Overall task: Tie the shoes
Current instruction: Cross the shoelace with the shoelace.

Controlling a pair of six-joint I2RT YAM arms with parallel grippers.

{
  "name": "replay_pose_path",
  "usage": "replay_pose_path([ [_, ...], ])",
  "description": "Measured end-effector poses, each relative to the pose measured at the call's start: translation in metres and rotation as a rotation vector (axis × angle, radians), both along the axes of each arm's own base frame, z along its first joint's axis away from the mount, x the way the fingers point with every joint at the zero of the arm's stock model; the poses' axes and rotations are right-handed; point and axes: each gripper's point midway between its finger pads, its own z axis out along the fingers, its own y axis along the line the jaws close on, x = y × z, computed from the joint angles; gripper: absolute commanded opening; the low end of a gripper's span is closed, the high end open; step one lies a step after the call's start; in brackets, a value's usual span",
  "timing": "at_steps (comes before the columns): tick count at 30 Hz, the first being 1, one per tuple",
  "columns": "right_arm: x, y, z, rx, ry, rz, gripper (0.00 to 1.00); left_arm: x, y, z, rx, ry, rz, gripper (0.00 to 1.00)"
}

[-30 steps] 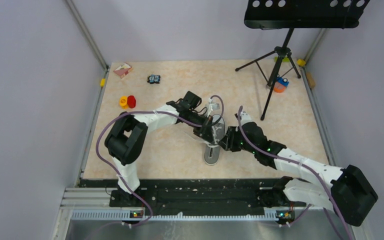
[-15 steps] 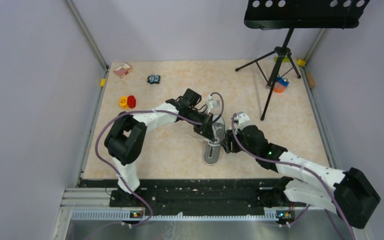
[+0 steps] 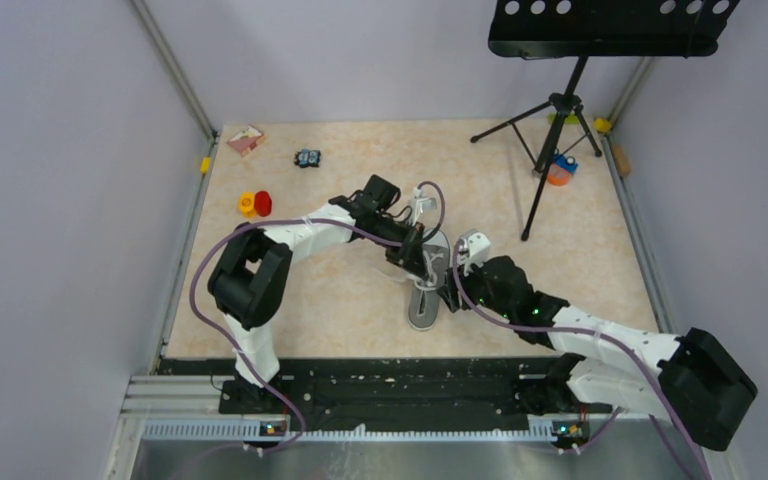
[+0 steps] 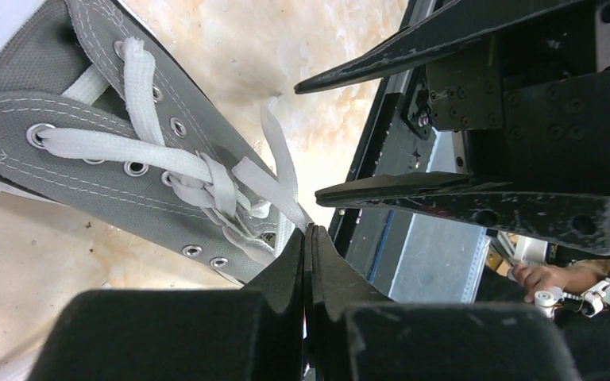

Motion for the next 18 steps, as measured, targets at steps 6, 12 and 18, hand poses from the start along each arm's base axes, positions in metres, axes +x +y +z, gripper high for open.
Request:
replay_pose_path([
  [6,-0.004,0.005,-0.017,-0.050,0.028,0.061,0.52,0.000,0.000,0.000,0.001,0.001,0.002,0.00],
  [12,-0.008,0.008,-0.027,-0.063,0.055,0.084,0.24,0.000,0.001,0.000,0.001,0.002,0.002,0.00],
  [18,-0.005,0.010,-0.022,-0.048,0.038,0.080,0.05,0.000,0.001,0.000,0.001,0.002,0.002,0.00],
])
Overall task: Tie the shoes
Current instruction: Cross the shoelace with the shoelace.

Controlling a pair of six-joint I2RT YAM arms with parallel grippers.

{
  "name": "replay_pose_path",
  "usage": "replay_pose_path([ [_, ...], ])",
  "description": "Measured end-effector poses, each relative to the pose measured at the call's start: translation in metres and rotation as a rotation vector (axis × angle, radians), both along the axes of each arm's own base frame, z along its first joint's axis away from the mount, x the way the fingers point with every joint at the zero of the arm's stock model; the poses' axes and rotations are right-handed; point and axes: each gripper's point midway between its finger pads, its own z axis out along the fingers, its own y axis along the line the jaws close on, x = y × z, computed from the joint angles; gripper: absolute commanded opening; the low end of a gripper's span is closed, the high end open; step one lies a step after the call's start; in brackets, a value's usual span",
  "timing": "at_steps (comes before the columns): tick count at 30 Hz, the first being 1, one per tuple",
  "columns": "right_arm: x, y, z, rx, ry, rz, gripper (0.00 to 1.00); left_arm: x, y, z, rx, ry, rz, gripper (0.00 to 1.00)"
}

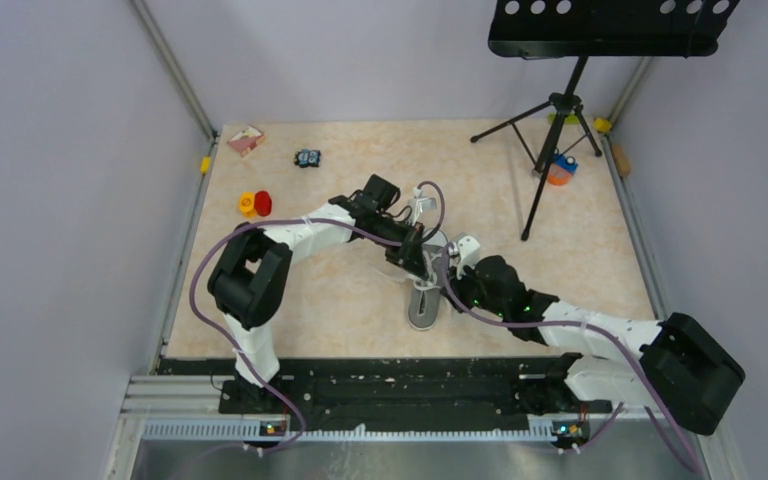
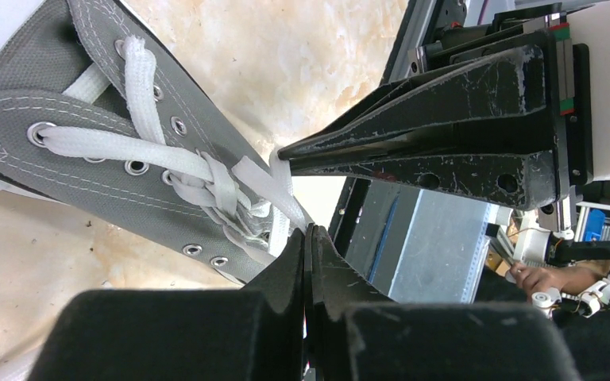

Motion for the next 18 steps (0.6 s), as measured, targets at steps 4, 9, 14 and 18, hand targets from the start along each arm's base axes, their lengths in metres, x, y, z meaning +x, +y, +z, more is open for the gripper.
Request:
replay_pose_path([
  [4,-0.001,0.001,0.001,0.005,0.000,0.003,0.00,0.000,0.000,0.000,0.000,0.000,0.001,0.00],
  [9,-0.001,0.002,0.010,0.032,-0.010,0.006,0.00,0.000,0.000,0.000,-0.001,0.000,0.000,0.00],
  [14,-0.001,0.004,0.020,0.068,-0.022,-0.001,0.00,0.000,0.000,0.001,-0.003,0.002,0.000,0.00],
  [18,0.003,0.009,0.025,0.091,-0.016,-0.011,0.00,0.000,0.000,0.001,-0.006,0.004,-0.003,0.00],
])
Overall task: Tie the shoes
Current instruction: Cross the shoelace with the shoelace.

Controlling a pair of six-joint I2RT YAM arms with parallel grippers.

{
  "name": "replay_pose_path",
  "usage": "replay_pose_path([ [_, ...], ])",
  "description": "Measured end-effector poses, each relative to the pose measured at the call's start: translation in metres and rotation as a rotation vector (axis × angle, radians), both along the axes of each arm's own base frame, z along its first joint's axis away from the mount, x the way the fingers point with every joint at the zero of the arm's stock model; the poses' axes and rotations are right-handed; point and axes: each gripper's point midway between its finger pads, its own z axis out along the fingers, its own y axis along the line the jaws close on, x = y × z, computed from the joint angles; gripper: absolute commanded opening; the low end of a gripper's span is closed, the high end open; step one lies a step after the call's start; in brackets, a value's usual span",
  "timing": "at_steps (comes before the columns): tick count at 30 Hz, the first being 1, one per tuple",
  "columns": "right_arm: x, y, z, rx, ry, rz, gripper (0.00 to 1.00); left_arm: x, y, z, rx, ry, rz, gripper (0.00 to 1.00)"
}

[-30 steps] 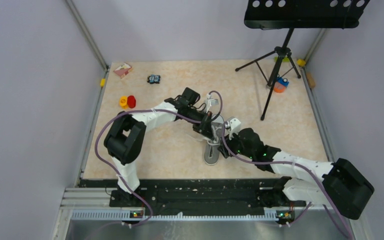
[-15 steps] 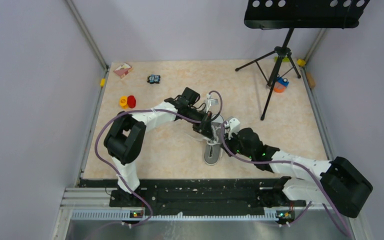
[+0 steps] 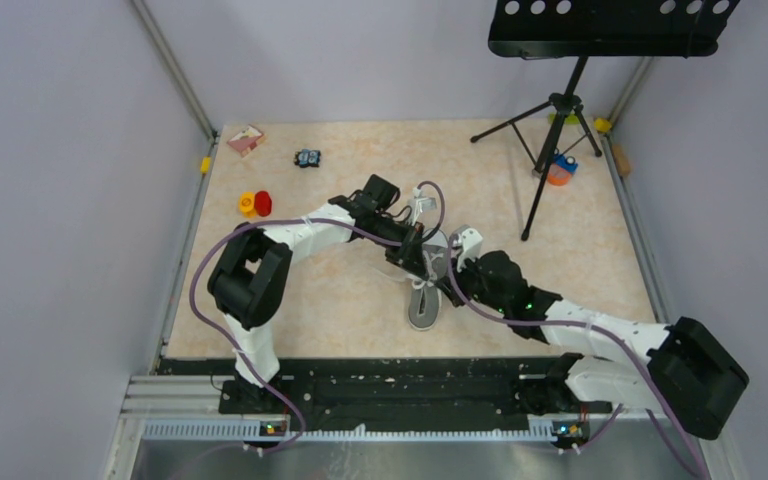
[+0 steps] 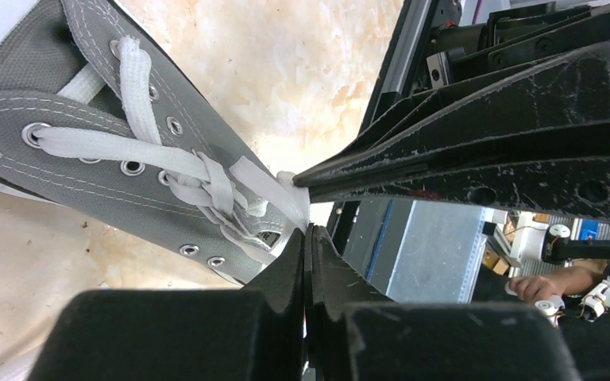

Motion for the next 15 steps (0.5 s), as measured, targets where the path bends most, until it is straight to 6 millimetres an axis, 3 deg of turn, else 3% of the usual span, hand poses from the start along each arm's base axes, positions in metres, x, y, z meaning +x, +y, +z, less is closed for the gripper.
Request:
replay_pose_path([
  [5,0.012,0.014,0.006,0.035,0.018,-0.022,0.00,-0.001,-0.001,0.002,-0.011,0.007,-0.005,0.00],
  [15,0.024,0.022,-0.008,0.058,0.090,-0.100,0.00,-0.004,-0.003,0.020,-0.060,-0.007,-0.019,0.00],
])
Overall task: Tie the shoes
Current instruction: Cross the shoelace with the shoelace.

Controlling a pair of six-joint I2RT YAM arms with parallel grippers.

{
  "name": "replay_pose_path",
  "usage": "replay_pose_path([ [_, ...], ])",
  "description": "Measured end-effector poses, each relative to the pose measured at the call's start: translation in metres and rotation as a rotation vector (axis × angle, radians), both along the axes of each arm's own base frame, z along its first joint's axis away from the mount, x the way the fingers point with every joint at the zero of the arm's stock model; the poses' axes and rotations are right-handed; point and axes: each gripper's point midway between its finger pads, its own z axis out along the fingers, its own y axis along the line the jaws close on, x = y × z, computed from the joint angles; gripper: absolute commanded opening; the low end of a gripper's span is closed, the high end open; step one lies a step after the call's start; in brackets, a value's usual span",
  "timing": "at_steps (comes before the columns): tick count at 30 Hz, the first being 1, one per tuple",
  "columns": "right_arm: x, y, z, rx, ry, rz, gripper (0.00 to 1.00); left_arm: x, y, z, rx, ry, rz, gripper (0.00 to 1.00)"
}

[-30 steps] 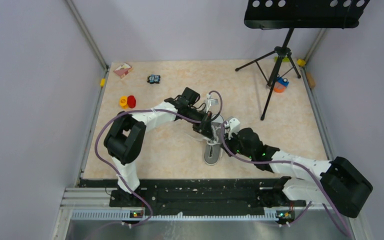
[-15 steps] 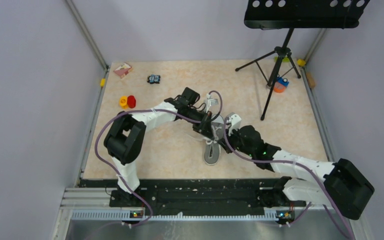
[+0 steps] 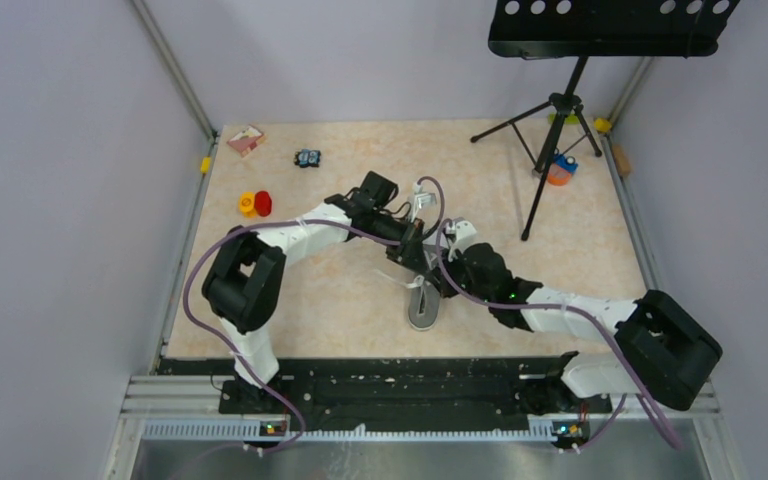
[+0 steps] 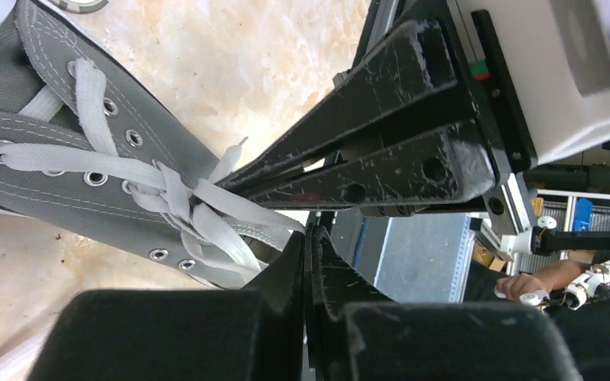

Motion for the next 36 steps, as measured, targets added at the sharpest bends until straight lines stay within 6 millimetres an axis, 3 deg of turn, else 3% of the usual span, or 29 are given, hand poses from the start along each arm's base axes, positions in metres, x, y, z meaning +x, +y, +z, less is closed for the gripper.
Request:
replay_pose_path([
  [12,0.011,-0.002,0.008,0.111,0.034,-0.143,0.00,-0.013,0.004,-0.008,-0.001,0.037,-0.023,0.00],
  [22,0.003,-0.008,0.017,0.219,0.058,-0.195,0.00,-0.021,0.002,-0.013,0.002,0.050,-0.051,0.00],
  [24,0.000,-0.013,0.021,0.245,0.056,-0.211,0.05,-0.022,0.003,-0.020,0.013,0.066,-0.055,0.00],
  [28,-0.005,-0.022,0.023,0.275,0.057,-0.241,0.27,-0.024,0.004,-0.029,0.033,0.090,-0.058,0.00],
  [36,-0.011,-0.032,0.028,0.280,0.054,-0.260,0.28,-0.026,0.005,-0.033,0.040,0.097,-0.065,0.00],
])
